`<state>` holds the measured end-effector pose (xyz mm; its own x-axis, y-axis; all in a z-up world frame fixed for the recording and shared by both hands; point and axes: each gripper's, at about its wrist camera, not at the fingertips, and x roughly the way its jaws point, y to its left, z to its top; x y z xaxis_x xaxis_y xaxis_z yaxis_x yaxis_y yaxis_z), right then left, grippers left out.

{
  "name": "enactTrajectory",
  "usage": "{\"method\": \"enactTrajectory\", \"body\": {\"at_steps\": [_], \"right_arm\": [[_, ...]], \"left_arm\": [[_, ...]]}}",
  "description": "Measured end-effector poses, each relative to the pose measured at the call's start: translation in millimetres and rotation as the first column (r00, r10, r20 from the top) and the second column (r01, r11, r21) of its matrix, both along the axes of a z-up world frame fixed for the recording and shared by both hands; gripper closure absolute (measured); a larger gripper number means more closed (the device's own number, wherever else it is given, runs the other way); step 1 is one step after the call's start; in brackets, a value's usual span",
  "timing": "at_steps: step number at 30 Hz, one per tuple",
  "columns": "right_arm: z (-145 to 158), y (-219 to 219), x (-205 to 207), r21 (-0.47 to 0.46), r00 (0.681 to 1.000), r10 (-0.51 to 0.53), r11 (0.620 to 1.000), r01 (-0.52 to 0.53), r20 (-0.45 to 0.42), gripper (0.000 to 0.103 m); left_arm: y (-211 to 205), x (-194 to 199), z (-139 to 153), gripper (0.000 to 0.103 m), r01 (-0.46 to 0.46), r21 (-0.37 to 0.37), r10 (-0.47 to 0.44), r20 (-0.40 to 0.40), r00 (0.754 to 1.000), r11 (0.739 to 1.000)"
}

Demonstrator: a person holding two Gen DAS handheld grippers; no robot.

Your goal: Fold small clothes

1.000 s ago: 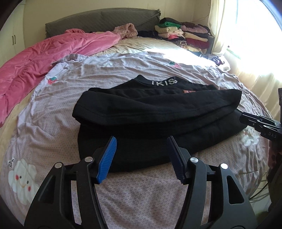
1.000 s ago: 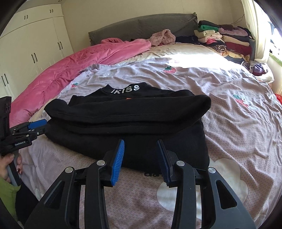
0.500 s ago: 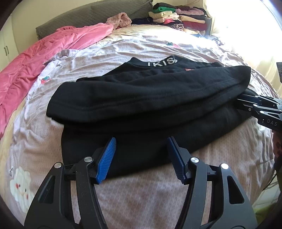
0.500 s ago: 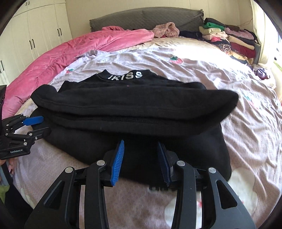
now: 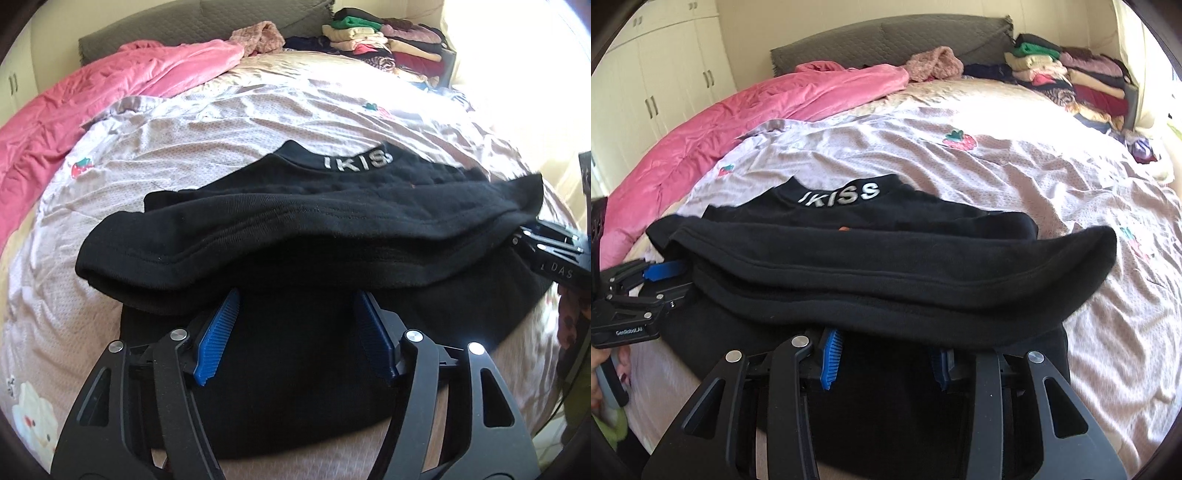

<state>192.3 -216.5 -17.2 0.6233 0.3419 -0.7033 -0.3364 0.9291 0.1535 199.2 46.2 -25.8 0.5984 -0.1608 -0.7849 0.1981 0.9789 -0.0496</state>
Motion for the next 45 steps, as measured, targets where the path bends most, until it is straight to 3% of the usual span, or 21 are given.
{"method": "enactTrajectory", "body": {"at_steps": [12, 18, 27, 31, 38, 45], "right_arm": [[5.7, -5.4, 40.9, 0.034, 0.998, -0.059, 0.998, 0.060, -0.029, 0.065], [8.1, -10.9, 53.6, 0.026, 0.995, -0.100, 0.995, 0.101, -0.021, 0.065], [18.7, -32.3, 35.2, 0.060, 0.988, -0.153, 0.987, 0.151, 0.024, 0.064], [23.8, -47.5, 24.3, 0.068, 0.985, -0.168, 0.984, 0.165, 0.037, 0.059], [25.2, -66.2, 24.0, 0.032, 0.976, -0.209, 0.978, 0.208, 0.055, 0.047], [9.0, -61.1, 40.3, -0.023, 0.980, -0.199, 0.980, 0.199, 0.016, 0.047]], "left_arm": [[21.5, 47.6, -0.5, 0.043, -0.170, -0.096, 0.168, -0.035, 0.985, 0.981], [35.7, 49.2, 5.8, 0.043, -0.208, -0.173, 0.211, 0.001, 0.977, 0.963], [49.0, 38.7, 11.6, 0.042, -0.193, -0.149, 0.201, 0.041, 0.979, 0.970], [59.6, 33.2, 17.8, 0.036, -0.208, -0.152, 0.218, 0.049, 0.975, 0.966], [70.1, 26.6, 21.5, 0.027, -0.236, -0.125, 0.243, 0.050, 0.969, 0.964], [72.8, 25.6, 19.7, 0.021, -0.240, -0.108, 0.246, 0.043, 0.968, 0.965]]}}
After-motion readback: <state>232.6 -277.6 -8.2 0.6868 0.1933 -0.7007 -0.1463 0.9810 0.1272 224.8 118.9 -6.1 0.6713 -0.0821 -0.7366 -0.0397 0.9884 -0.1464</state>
